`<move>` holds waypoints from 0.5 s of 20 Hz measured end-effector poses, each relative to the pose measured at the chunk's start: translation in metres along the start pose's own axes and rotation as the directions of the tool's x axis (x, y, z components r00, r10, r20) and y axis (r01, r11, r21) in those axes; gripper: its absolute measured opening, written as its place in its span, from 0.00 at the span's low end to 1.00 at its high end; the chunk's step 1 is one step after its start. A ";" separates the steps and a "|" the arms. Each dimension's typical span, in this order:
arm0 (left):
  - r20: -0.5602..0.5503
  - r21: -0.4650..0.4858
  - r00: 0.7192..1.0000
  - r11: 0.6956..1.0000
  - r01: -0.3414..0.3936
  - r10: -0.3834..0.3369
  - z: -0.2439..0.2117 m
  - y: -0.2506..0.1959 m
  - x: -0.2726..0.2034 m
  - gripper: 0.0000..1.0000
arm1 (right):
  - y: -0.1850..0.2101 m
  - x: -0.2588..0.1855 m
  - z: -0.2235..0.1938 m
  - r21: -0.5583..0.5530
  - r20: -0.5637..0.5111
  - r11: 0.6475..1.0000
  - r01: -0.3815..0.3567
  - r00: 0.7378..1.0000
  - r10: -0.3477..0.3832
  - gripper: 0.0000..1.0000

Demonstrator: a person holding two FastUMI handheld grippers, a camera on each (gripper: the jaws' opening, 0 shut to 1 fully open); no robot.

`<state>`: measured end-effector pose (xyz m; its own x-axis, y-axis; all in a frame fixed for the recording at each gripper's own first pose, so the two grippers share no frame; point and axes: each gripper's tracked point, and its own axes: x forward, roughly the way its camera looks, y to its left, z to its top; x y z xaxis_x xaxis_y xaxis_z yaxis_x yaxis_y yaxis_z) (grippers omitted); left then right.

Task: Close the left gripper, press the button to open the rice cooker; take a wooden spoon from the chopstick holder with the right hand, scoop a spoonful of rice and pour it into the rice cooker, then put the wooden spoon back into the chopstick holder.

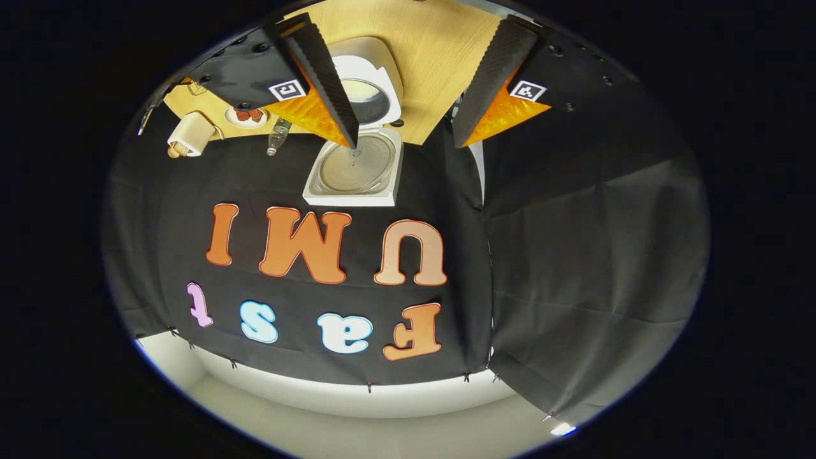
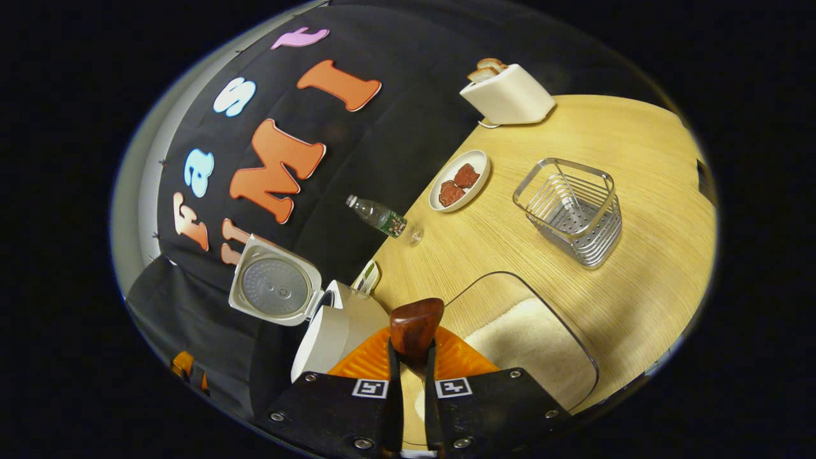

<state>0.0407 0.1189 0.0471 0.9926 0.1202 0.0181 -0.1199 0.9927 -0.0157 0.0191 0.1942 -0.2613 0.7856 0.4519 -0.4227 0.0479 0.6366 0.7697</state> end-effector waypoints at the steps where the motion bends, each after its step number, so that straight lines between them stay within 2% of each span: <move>1: 0.006 0.005 1.000 1.000 -0.003 0.003 0.002 0.001 -0.001 1.00 | -0.002 -0.001 0.004 0.025 0.006 1.000 0.002 1.000 -0.002 0.13; 10: 0.023 0.013 1.000 1.000 -0.009 0.009 0.008 0.000 0.001 1.00 | 0.007 -0.017 0.043 0.120 0.061 0.993 -0.018 0.998 0.011 0.13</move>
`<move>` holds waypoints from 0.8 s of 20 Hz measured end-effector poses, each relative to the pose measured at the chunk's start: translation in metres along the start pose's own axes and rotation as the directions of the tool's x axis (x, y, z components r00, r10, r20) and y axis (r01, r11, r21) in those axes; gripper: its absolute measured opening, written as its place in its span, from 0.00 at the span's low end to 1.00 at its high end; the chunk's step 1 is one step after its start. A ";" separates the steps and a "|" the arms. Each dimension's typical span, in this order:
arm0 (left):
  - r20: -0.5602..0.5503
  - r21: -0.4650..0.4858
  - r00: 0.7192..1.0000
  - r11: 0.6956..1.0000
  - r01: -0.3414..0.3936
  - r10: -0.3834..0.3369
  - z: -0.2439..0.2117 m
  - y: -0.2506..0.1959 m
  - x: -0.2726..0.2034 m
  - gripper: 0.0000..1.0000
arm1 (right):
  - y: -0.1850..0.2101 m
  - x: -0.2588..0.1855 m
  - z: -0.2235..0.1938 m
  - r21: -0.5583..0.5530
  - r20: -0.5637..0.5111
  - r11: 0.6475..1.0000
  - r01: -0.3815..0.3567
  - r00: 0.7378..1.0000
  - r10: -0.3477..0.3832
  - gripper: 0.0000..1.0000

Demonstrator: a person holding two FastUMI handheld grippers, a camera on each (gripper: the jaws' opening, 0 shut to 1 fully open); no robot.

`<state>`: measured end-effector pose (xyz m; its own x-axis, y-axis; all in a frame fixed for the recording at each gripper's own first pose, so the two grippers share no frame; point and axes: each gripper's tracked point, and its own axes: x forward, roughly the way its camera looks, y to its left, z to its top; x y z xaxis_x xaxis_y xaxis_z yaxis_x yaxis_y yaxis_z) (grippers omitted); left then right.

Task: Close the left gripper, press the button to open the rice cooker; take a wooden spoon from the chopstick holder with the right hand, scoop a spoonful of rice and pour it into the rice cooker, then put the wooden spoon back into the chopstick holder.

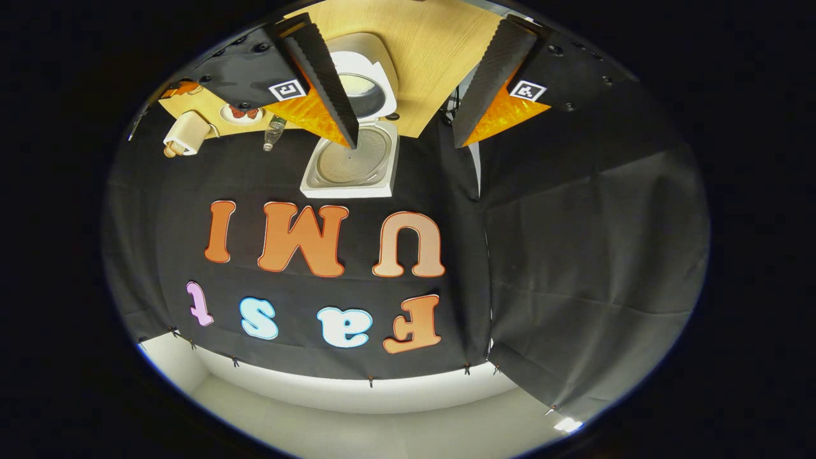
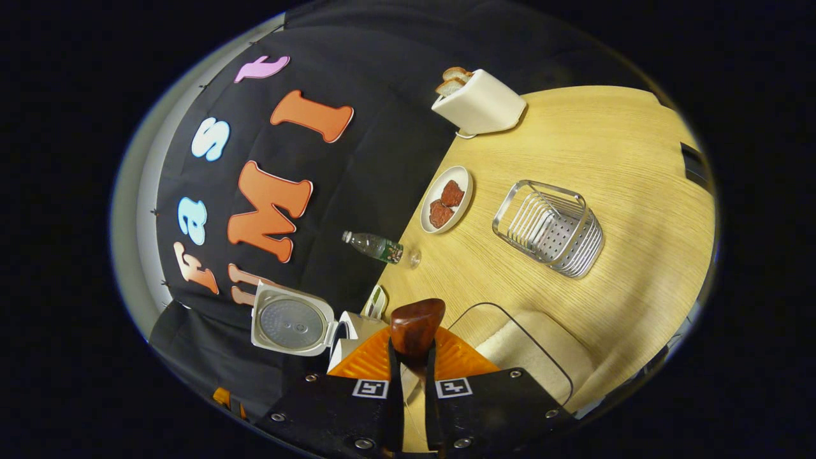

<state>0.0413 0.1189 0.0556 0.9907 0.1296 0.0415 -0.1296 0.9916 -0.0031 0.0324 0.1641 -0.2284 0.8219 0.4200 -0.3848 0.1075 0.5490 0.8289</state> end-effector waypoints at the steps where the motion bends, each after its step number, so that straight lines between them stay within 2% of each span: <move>1: 0.002 0.004 1.000 1.000 0.000 0.000 0.000 0.000 0.002 1.00 | 0.004 -0.001 0.003 0.004 0.003 1.000 -0.001 1.000 0.001 0.13; 4: 0.005 0.001 1.000 1.000 0.004 -0.004 0.000 -0.003 0.006 1.00 | 0.019 -0.007 0.010 0.040 0.002 0.999 -0.010 1.000 0.010 0.13; 5: 0.006 -0.004 1.000 1.000 0.008 -0.008 -0.001 -0.004 0.006 1.00 | 0.024 -0.008 0.012 0.054 0.002 0.998 -0.015 1.000 0.015 0.08; 6: 0.008 -0.011 1.000 1.000 0.011 -0.011 0.001 -0.005 0.007 1.00 | 0.029 -0.008 0.013 0.069 0.002 0.997 -0.021 1.000 0.021 0.13; 16: 0.017 -0.002 1.000 1.000 -0.013 0.013 0.004 0.004 0.019 1.00 | 0.095 0.011 0.011 0.166 -0.060 0.982 -0.087 0.993 0.098 0.13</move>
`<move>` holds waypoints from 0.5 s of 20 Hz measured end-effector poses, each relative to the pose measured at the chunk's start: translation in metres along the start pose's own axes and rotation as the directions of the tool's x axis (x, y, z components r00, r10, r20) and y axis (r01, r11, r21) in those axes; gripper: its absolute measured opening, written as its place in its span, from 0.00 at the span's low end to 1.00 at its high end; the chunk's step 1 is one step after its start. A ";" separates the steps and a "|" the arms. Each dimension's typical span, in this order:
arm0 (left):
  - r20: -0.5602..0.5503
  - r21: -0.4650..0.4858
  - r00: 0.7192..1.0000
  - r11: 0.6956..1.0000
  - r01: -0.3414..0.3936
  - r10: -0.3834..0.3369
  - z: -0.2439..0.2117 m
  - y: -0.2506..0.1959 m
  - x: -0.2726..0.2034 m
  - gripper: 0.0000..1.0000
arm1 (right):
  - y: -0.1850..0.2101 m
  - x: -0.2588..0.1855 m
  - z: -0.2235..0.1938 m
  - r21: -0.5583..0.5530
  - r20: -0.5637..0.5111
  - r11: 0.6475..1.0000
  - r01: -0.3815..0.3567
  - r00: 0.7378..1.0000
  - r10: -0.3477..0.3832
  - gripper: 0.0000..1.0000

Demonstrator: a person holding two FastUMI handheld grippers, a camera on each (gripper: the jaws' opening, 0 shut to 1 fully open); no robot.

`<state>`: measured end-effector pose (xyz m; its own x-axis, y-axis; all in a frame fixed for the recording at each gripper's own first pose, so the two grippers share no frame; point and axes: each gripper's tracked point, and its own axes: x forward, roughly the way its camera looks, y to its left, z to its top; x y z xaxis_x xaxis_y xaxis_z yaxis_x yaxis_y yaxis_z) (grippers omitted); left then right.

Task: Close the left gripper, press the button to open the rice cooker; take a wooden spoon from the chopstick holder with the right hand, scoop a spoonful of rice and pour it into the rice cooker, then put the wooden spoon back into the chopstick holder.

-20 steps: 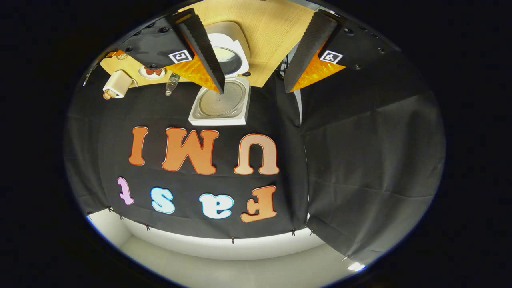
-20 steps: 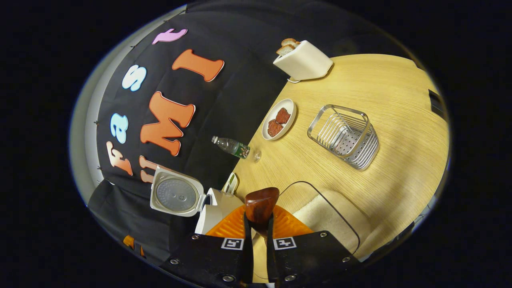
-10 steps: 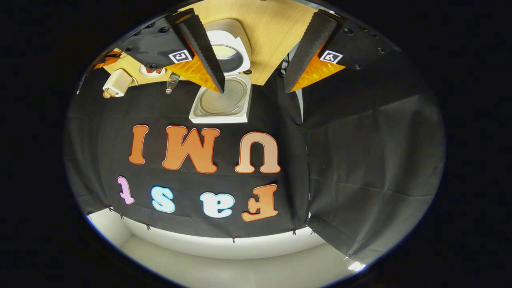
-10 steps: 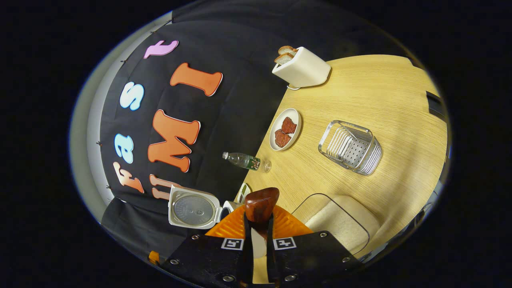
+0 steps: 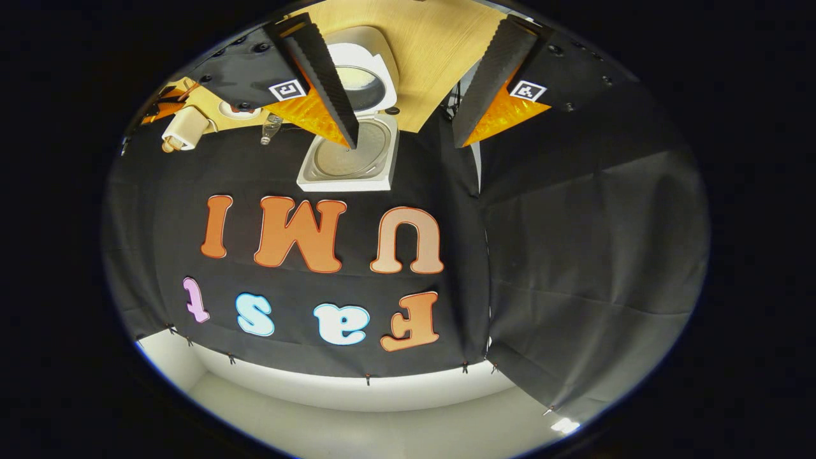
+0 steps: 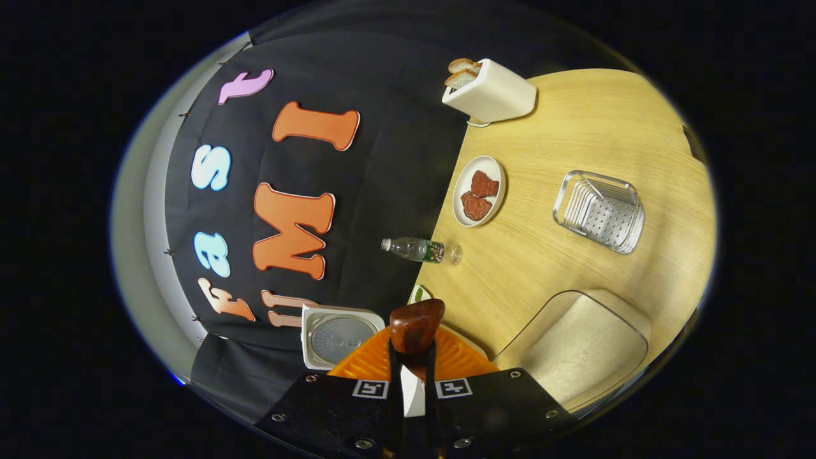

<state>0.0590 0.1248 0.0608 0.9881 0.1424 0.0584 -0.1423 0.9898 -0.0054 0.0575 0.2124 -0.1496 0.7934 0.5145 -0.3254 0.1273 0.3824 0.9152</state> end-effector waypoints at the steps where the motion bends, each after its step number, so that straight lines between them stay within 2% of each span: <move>1: -0.001 0.001 1.000 1.000 -0.001 0.001 -0.001 0.001 0.001 1.00 | 0.008 0.005 -0.002 0.004 -0.005 1.000 -0.011 1.000 0.011 0.13; 10: -0.006 -0.020 1.000 1.000 0.002 -0.002 -0.007 0.005 0.008 1.00 | 0.083 0.056 -0.022 0.051 -0.053 0.993 -0.105 0.993 0.107 0.13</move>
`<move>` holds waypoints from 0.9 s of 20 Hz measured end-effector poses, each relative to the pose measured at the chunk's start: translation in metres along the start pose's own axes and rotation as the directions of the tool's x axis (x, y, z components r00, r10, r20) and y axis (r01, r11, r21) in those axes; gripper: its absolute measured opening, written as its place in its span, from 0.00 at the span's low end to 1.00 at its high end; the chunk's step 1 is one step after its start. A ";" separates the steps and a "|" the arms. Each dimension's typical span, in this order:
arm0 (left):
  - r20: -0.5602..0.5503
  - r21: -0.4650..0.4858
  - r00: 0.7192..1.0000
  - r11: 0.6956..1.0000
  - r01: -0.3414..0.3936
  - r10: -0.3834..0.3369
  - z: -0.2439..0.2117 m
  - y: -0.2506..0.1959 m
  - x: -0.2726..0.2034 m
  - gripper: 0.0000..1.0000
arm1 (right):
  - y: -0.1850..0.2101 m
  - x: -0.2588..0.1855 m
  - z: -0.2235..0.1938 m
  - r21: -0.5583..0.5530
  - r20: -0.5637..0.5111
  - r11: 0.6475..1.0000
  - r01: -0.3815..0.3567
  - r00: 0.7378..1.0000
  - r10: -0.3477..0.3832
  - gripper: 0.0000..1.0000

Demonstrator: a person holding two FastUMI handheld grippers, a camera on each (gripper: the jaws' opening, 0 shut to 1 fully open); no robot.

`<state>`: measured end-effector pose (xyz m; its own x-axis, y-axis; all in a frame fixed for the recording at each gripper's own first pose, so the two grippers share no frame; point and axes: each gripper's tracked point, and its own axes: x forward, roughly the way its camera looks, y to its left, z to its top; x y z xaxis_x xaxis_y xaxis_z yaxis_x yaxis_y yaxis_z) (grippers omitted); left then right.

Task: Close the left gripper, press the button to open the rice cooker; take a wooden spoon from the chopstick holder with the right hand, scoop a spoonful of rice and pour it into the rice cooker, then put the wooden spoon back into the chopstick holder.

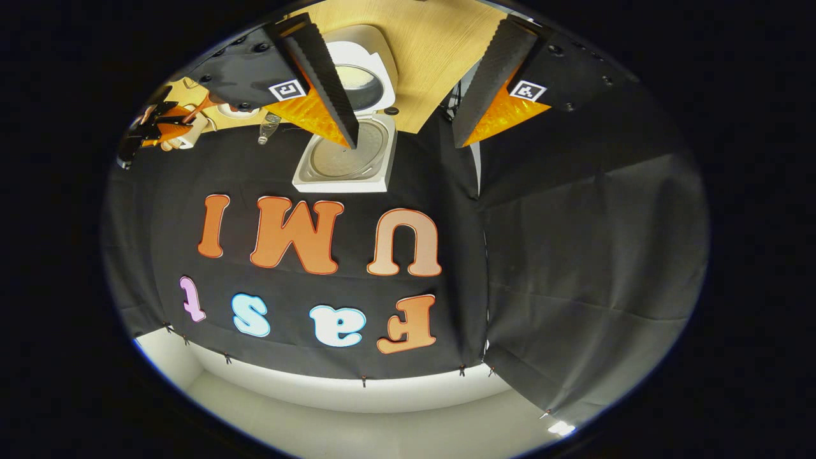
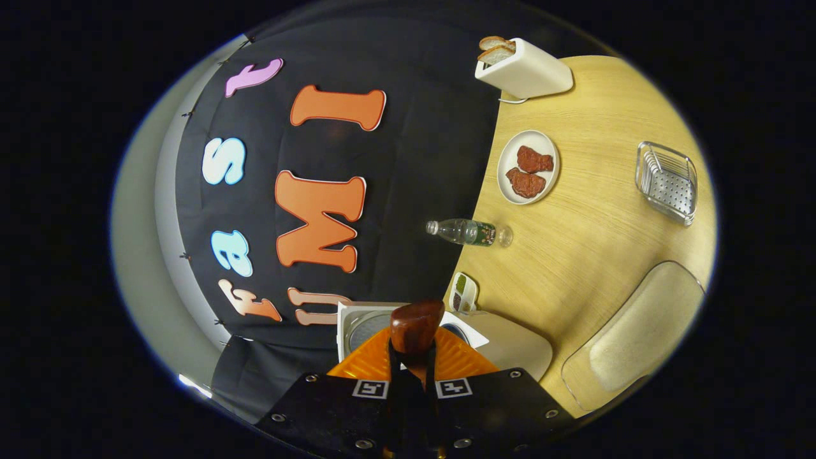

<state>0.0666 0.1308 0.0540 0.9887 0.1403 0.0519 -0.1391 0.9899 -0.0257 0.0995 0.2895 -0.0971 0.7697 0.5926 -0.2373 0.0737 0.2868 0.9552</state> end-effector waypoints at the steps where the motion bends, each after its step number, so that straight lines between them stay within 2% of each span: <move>1: -0.001 -0.002 1.000 1.000 0.000 0.000 -0.001 0.001 0.000 1.00 | 0.006 0.008 -0.001 0.003 0.001 1.000 -0.007 1.000 0.007 0.13; 8: -0.025 -0.014 1.000 1.000 0.016 -0.016 -0.012 0.004 0.009 1.00 | 0.035 0.061 -0.012 -0.024 0.023 1.000 -0.019 1.000 0.019 0.13; 12: -0.036 -0.017 0.999 1.000 0.022 -0.023 -0.016 0.008 0.020 1.00 | 0.053 0.088 -0.020 -0.118 0.044 0.993 -0.016 0.999 0.021 0.12; 18: -0.043 -0.015 0.998 0.999 0.037 -0.037 -0.021 0.013 0.028 1.00 | 0.071 0.117 -0.031 -0.285 0.085 0.958 0.007 0.996 0.018 0.13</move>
<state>0.0932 0.1469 0.0345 0.9947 0.1022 0.0094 -0.1018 0.9941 -0.0388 0.1755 0.4029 -0.0623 0.8222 0.5314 -0.2038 -0.1049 0.4934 0.8635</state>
